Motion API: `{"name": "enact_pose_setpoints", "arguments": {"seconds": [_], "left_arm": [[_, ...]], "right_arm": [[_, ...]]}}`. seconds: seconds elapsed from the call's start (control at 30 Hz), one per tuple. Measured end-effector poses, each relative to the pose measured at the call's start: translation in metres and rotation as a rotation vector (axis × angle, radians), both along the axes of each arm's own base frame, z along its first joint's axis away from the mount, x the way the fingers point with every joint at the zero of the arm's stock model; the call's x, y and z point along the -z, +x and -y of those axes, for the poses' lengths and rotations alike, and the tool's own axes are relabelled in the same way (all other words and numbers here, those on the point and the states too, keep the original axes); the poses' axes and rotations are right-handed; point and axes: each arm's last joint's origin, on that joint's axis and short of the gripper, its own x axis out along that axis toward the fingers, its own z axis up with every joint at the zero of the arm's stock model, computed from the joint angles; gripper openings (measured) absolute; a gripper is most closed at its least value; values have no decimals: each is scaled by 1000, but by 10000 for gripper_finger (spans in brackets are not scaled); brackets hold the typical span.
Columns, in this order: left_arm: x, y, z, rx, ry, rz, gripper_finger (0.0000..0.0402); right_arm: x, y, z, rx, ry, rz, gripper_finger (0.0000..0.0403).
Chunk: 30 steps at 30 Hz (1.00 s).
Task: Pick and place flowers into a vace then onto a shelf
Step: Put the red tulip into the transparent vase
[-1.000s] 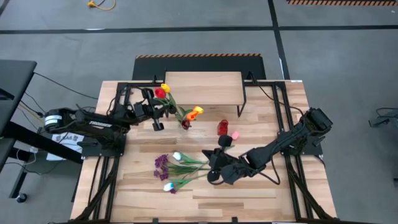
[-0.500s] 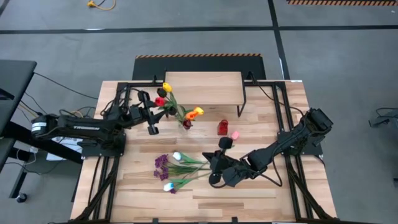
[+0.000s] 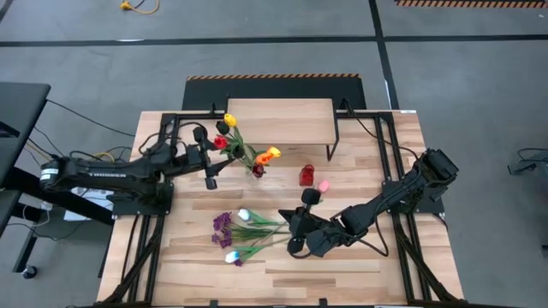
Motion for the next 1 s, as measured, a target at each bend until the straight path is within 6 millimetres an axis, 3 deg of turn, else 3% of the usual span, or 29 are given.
{"name": "enact_pose_setpoints", "arguments": {"seconds": [0.4,1.0], "left_arm": [[-23,-12,12,-95,-27,-193,195],[-34,-34,22,-174,-24,-214,195]], "right_arm": [[0,0,0,-9,8,-3,1],[1,0,-1,-32,37,-14,1]]}}
